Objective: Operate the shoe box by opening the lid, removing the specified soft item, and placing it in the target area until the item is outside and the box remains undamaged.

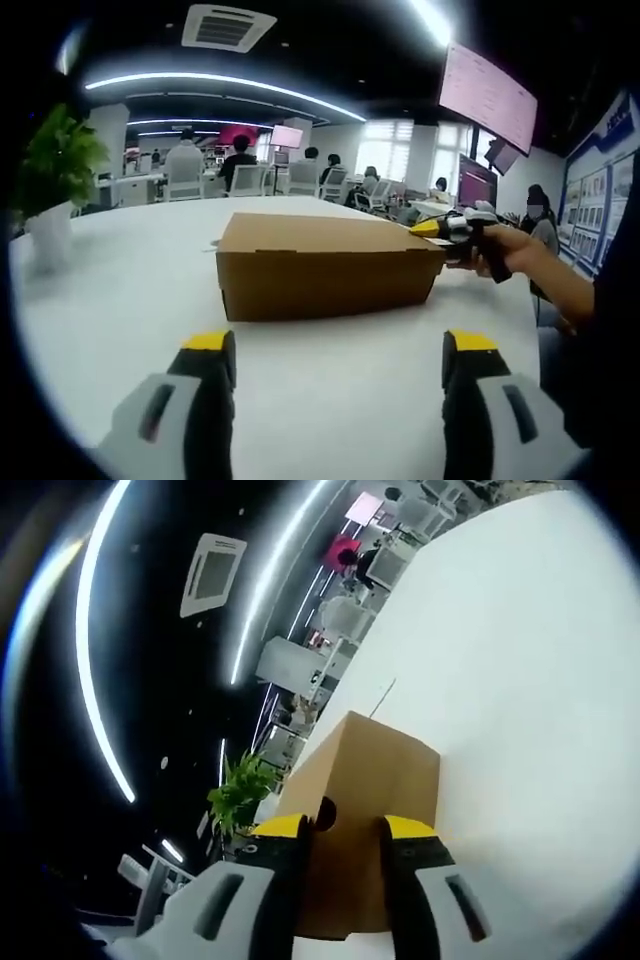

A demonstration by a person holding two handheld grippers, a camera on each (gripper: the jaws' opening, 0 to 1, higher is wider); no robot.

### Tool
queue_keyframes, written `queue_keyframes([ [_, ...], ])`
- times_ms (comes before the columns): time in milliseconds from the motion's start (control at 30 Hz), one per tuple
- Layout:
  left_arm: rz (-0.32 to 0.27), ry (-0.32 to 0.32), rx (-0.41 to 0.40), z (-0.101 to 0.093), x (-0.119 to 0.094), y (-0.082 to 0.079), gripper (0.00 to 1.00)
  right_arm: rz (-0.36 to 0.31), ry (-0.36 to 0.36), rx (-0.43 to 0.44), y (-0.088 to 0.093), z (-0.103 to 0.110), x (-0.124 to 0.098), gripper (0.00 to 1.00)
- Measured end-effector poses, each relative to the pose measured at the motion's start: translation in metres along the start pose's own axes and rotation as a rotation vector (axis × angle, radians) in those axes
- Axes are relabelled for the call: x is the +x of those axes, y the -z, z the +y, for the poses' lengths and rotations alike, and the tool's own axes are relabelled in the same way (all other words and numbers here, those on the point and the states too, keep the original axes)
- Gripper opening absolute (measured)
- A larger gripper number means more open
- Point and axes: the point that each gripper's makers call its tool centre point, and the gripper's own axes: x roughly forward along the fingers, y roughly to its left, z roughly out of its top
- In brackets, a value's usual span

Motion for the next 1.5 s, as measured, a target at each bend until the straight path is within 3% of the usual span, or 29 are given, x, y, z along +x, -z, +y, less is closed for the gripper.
queue_keyframes([
  [600, 0.019, 0.006, -0.031, -0.001, 0.002, 0.003, 0.89, -0.006, -0.008, 0.000, 0.002, 0.003, 0.000, 0.28],
  [1033, -0.036, -0.006, -0.113, 0.010, -0.004, -0.015, 0.89, -0.005, -0.008, -0.008, 0.002, 0.002, -0.001, 0.28],
  [1233, -0.061, 0.031, -0.133, 0.013, 0.000, -0.032, 0.88, -0.013, -0.010, -0.009, 0.002, 0.002, -0.001, 0.28],
  [1500, -0.052, 0.003, -0.154, 0.027, 0.003, -0.040, 0.88, -0.013, -0.015, -0.010, 0.003, 0.003, -0.001, 0.28],
])
